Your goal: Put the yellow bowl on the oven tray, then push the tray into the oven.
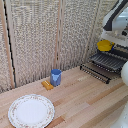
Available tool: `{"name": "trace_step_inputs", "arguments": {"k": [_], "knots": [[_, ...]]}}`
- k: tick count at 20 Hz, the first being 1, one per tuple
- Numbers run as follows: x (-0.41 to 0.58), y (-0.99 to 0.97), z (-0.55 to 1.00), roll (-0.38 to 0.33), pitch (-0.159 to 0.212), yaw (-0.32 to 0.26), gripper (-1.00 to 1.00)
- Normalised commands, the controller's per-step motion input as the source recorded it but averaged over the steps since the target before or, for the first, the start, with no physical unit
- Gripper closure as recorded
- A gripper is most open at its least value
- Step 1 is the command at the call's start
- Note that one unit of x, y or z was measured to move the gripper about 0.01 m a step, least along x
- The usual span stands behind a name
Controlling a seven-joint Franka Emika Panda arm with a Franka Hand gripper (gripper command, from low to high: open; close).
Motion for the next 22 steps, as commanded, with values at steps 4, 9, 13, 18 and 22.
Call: {"name": "trace_step_inputs", "arguments": {"k": [4,9,13,18,22], "knots": [[0.170,-0.39,-0.02,0.009,0.000,0.000,1.00],[0.244,-0.23,0.00,0.000,0.000,0.000,1.00],[0.219,-0.28,0.00,0.000,0.016,0.000,1.00],[0.134,-0.51,0.00,0.000,0.062,-0.040,1.00],[-0.029,-0.32,0.00,-0.003,0.066,-0.119,1.00]]}}
